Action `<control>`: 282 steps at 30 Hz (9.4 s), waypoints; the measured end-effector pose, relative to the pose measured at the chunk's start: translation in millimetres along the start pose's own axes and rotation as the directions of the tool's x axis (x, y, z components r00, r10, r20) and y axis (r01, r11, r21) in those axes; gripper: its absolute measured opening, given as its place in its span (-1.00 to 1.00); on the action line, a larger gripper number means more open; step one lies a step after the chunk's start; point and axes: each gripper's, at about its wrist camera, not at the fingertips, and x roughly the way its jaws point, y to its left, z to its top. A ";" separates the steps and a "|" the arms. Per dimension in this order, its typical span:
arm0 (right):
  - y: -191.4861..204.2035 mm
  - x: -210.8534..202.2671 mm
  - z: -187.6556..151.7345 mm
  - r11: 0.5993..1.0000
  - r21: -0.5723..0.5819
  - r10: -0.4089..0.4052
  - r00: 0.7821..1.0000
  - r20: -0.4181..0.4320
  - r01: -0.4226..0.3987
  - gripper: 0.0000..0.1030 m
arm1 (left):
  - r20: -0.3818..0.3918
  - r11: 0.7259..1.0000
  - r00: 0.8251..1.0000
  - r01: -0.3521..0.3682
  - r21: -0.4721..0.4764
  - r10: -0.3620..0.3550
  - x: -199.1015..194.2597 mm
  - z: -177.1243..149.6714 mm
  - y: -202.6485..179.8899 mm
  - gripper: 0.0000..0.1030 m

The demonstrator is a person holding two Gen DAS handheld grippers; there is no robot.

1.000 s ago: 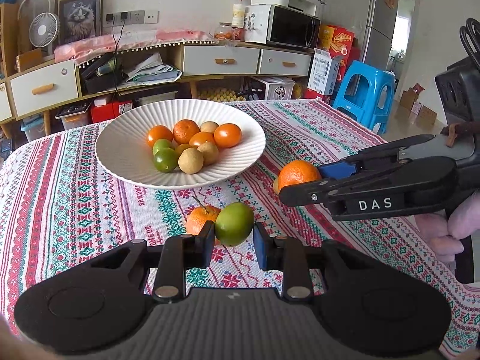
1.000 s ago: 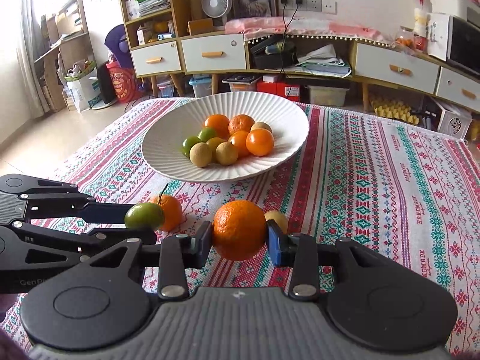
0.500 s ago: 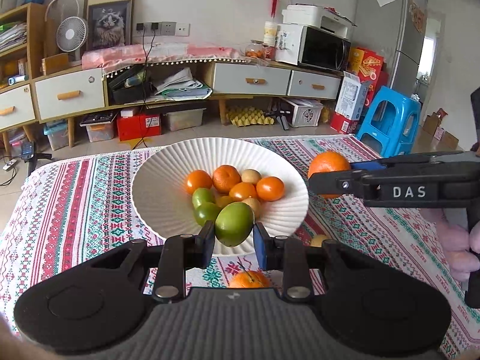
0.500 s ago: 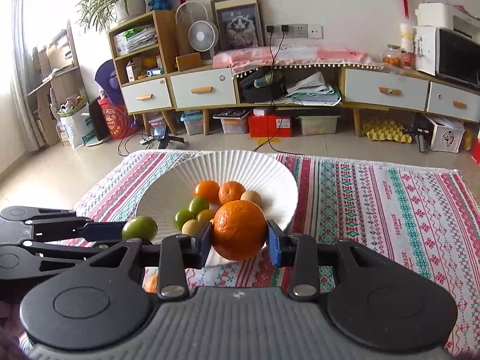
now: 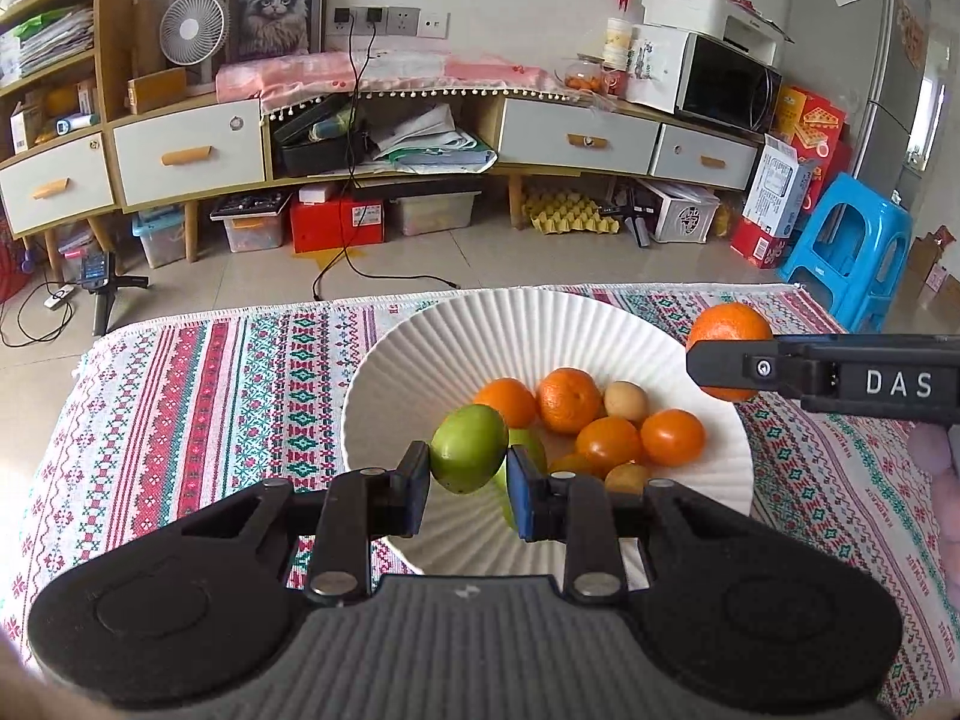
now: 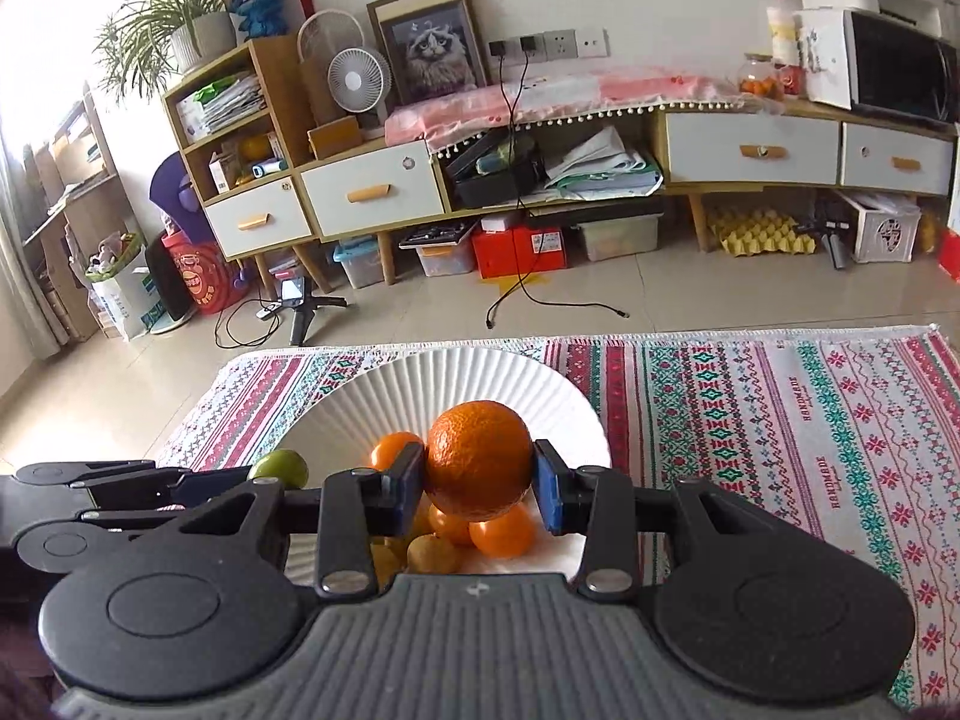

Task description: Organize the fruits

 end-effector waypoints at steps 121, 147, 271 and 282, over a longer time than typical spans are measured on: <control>-21.7 -20.0 -99.7 0.968 -0.147 -0.222 0.967 -0.123 0.203 0.99 | -0.041 0.997 0.999 0.014 0.072 -0.011 -18.1 -94.4 -55.9 0.99; -14.1 -14.9 -91.1 0.969 -0.178 -0.191 0.978 -0.081 0.174 0.62 | 0.004 0.997 1.000 0.028 0.070 -0.028 -23.8 -88.1 -59.9 -0.22; 1.2 -20.2 -39.4 0.990 -0.142 -0.019 1.000 0.000 0.018 0.36 | 0.068 1.000 0.998 0.017 -0.002 -0.017 -16.6 -7.2 -15.9 0.80; -6.8 -28.8 -36.7 0.995 -0.088 -0.040 0.999 -0.016 0.038 0.58 | 0.058 0.997 0.996 -0.069 -0.043 0.071 -45.5 -15.9 -7.0 0.97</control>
